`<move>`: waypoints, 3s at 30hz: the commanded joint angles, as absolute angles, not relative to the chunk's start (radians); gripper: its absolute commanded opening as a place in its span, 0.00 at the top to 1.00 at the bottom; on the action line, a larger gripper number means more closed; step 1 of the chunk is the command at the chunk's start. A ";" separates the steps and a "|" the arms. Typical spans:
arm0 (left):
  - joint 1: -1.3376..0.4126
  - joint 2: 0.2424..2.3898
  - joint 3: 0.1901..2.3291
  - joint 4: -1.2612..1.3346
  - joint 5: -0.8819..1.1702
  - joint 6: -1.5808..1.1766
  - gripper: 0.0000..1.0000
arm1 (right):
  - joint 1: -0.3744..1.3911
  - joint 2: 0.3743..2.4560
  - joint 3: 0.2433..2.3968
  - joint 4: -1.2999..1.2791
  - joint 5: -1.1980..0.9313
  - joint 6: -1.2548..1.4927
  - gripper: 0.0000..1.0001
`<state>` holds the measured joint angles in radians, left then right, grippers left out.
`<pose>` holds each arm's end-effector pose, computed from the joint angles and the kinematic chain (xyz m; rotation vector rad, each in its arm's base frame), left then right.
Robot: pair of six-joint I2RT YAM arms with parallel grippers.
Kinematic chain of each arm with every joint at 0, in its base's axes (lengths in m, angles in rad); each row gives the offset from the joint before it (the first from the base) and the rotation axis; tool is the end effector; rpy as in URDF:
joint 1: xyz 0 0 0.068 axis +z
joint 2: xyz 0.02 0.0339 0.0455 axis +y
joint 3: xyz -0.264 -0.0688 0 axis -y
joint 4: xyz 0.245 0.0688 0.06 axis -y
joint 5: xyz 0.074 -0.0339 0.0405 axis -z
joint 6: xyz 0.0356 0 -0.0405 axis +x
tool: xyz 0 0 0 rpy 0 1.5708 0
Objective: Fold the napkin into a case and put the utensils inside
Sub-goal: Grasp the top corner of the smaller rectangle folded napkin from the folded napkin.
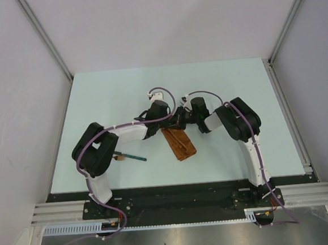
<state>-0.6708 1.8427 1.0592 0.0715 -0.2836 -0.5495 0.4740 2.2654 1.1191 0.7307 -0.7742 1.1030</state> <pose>0.3107 -0.2338 0.1667 -0.0105 2.2698 -0.3293 0.3762 0.2210 0.0776 0.1276 2.3260 1.6878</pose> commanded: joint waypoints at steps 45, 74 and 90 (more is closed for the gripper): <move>-0.606 1.710 1.037 0.045 -0.187 -0.517 0.67 | 0.408 2.037 1.091 0.320 -0.700 0.749 0.93; -0.617 1.832 1.141 -0.040 -0.298 -0.456 0.93 | 0.459 2.226 1.313 0.383 -0.684 0.865 0.95; -0.658 1.819 1.127 0.049 -0.226 -0.445 1.00 | 0.503 2.330 1.394 0.431 -0.718 0.954 0.96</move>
<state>-0.6460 1.8412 1.1034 -0.0227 -0.2676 -0.4538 0.4690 2.2986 1.3357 0.4080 -0.7124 0.9489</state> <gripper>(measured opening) 0.005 0.049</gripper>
